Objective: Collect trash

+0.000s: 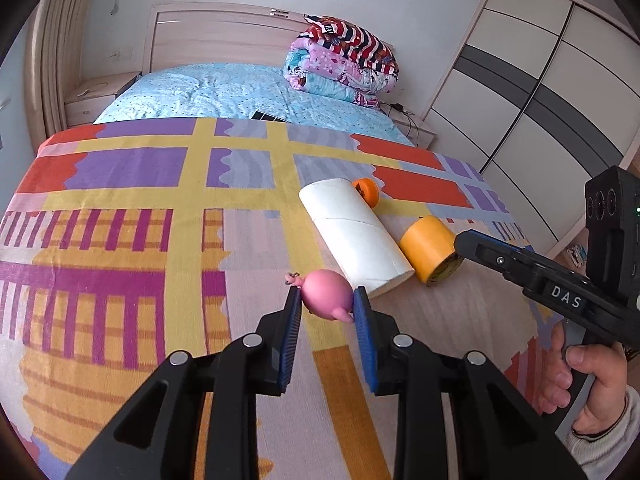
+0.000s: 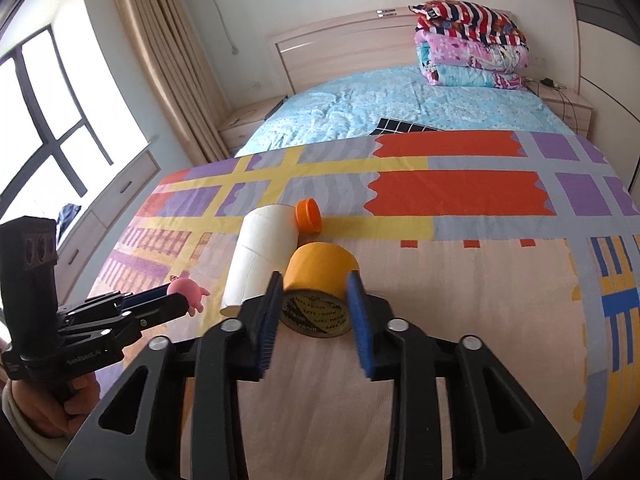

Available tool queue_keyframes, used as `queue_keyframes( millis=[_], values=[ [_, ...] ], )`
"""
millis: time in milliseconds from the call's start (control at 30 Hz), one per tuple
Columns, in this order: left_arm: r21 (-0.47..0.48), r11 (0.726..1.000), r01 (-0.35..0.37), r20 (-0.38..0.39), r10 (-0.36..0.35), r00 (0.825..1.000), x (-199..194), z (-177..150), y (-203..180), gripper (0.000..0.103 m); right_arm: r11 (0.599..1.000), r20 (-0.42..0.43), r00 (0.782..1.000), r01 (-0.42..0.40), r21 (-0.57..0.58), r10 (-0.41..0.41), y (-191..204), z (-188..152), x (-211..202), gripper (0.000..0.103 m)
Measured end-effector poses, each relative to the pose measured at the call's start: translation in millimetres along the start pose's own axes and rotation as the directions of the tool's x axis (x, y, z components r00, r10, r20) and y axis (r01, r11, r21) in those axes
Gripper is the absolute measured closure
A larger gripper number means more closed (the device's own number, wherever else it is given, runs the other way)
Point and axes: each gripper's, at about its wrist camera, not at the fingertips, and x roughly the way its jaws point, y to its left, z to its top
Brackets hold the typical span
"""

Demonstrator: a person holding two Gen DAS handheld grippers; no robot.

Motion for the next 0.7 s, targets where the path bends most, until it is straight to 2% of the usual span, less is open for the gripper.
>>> queue_keyframes(
  millis=[133, 200, 233, 267, 300, 500, 700],
  values=[
    [0.021, 1.0, 0.006, 0.01, -0.007, 1.0, -15.9, -11.5, -8.4, 0.077, 0.999, -0.01, 1.0, 0.024, -0.048, -0.025, 6.6, -8.2, -5.1, 0.101],
    [0.018, 1.0, 0.008, 0.017, -0.008, 1.0, -22.9, -15.7, -10.5, 0.077, 0.999, -0.005, 1.0, 0.025, -0.044, -0.025, 6.9, -12.1, -6.8, 0.088],
    [0.018, 1.0, 0.01, 0.02, -0.011, 1.0, -27.1, -18.6, -11.4, 0.077, 0.999, 0.007, 1.0, 0.03, -0.041, -0.03, 7.0, -14.5, -9.1, 0.066],
    [0.017, 1.0, 0.011, 0.021, -0.011, 1.0, -30.1, -20.7, -11.8, 0.077, 0.999, 0.021, 0.999, 0.036, -0.041, -0.035, 7.2, -16.9, -11.6, 0.057],
    [0.017, 1.0, 0.012, 0.021, -0.013, 1.0, -32.7, -22.8, -12.3, 0.077, 0.998, 0.03, 0.999, 0.042, -0.042, -0.041, 7.7, -19.1, -13.1, 0.054],
    [0.026, 1.0, 0.01, 0.027, -0.01, 1.0, -42.8, -28.7, -12.1, 0.077, 0.993, 0.018, 0.995, 0.104, -0.049, -0.103, 5.2, -22.4, -6.8, 0.054],
    [0.031, 1.0, 0.007, 0.032, -0.008, 0.999, -46.0, -28.4, -12.2, 0.077, 0.994, -0.014, 0.994, 0.108, -0.016, -0.108, -5.0, -24.0, 6.6, 0.053]
  ],
)
